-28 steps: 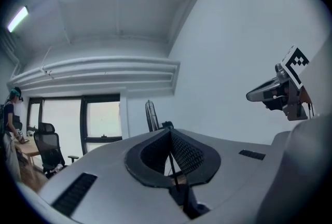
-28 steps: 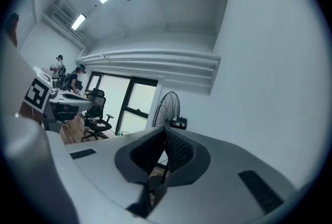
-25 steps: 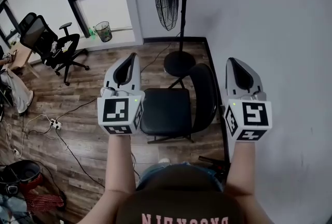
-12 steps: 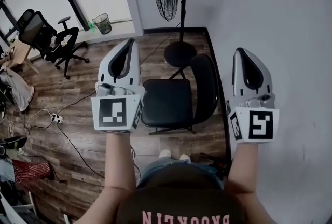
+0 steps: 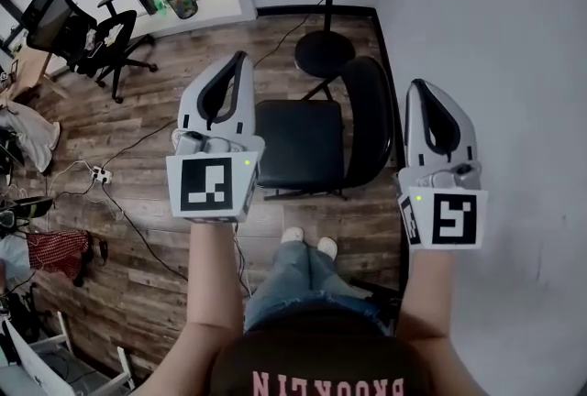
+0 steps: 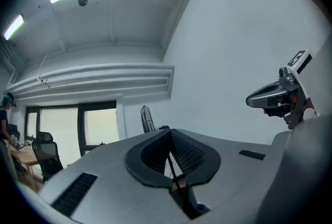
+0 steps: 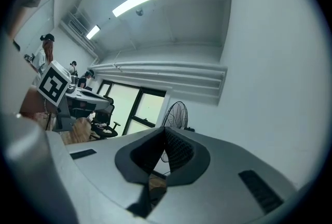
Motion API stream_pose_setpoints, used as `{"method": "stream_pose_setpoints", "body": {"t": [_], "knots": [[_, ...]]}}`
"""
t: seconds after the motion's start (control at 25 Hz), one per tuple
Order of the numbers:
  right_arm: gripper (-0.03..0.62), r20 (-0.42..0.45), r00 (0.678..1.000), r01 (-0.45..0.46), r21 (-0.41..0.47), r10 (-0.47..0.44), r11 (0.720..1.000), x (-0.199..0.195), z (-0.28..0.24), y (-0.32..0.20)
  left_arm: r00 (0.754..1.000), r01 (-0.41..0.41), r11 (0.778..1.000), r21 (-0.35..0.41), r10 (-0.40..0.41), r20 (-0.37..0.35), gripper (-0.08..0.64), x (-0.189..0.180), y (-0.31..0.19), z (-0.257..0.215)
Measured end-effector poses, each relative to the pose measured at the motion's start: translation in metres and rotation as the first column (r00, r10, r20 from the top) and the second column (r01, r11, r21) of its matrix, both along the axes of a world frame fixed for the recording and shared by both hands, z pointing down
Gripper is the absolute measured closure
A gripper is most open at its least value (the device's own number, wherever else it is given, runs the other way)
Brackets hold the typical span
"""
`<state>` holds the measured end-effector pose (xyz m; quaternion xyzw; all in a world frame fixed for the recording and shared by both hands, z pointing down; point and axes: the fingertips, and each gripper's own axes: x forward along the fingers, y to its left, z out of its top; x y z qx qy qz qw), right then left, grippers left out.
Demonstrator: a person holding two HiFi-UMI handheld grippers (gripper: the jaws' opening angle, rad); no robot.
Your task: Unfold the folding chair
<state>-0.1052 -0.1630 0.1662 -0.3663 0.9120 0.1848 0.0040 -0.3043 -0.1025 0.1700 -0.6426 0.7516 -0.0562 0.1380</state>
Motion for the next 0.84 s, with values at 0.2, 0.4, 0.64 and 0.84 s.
{"method": "stream_pose_setpoints", "body": {"t": [0.2, 0.4, 0.64, 0.84], "knots": [[0.592, -0.016, 1.000, 0.016, -0.039, -0.016, 0.999, 0.004, 0.019, 0.000, 1.000, -0.004, 1.000, 0.004, 0.004, -0.002, 0.561, 0.012, 0.004, 0.011], [0.592, -0.020, 1.000, 0.021, -0.030, -0.021, 0.999, 0.008, 0.018, 0.002, 1.000, 0.006, 1.000, 0.008, -0.006, 0.012, 0.561, 0.018, 0.008, 0.010], [0.592, -0.015, 1.000, 0.016, -0.015, -0.016, 1.000, 0.013, 0.013, 0.005, 1.000, 0.007, 1.000, 0.019, -0.007, 0.029, 0.560, 0.022, 0.013, 0.002], [0.592, -0.019, 1.000, 0.005, -0.022, -0.005, 1.000, 0.016, 0.015, 0.006, 0.999, 0.009, 1.000, 0.010, -0.009, 0.045, 0.561, 0.020, 0.016, 0.003]]}}
